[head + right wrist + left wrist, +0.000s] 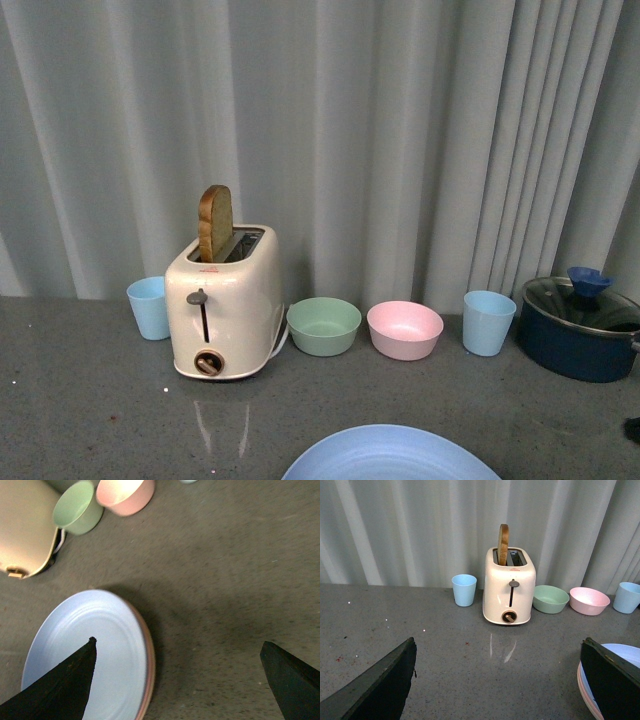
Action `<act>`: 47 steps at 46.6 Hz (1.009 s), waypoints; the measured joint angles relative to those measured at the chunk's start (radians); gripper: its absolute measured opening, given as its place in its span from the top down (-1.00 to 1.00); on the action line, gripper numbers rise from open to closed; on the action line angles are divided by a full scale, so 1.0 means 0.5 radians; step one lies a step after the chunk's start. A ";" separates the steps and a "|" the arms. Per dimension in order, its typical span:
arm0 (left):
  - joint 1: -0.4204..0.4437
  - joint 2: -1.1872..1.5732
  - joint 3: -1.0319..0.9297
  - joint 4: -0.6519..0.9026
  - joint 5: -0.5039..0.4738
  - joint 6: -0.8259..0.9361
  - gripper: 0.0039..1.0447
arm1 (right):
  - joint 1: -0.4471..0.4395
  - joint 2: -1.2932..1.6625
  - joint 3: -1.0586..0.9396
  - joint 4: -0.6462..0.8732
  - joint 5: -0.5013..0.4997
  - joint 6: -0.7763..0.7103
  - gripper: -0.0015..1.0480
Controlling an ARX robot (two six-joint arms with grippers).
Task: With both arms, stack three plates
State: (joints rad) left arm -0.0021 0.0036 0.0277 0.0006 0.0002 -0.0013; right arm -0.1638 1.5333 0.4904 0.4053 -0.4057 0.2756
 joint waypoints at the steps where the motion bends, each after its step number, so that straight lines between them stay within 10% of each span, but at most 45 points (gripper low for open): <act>1: 0.000 0.000 0.000 0.000 -0.001 0.000 -0.87 | -0.039 -0.065 -0.017 -0.022 0.034 -0.001 -0.86; 21: 0.000 0.000 0.000 0.000 0.000 0.000 -0.87 | -0.568 -1.128 -0.232 -0.124 0.459 -0.369 -0.83; 26: 0.000 0.001 0.000 0.000 0.002 0.000 -0.87 | -0.553 -1.423 -0.514 0.292 -0.016 -0.492 -0.37; 41: 0.000 -0.001 0.000 0.000 -0.001 0.000 -0.87 | -0.129 -2.012 -0.805 0.048 0.380 -0.543 0.95; 47: 0.000 -0.001 0.000 0.000 -0.001 0.000 -0.87 | -0.001 -2.177 -0.857 -0.055 0.498 -0.546 0.94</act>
State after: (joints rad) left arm -0.0021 0.0032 0.0277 0.0006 -0.0002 -0.0013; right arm -0.1642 0.4450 0.0620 0.3779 -0.1566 0.0025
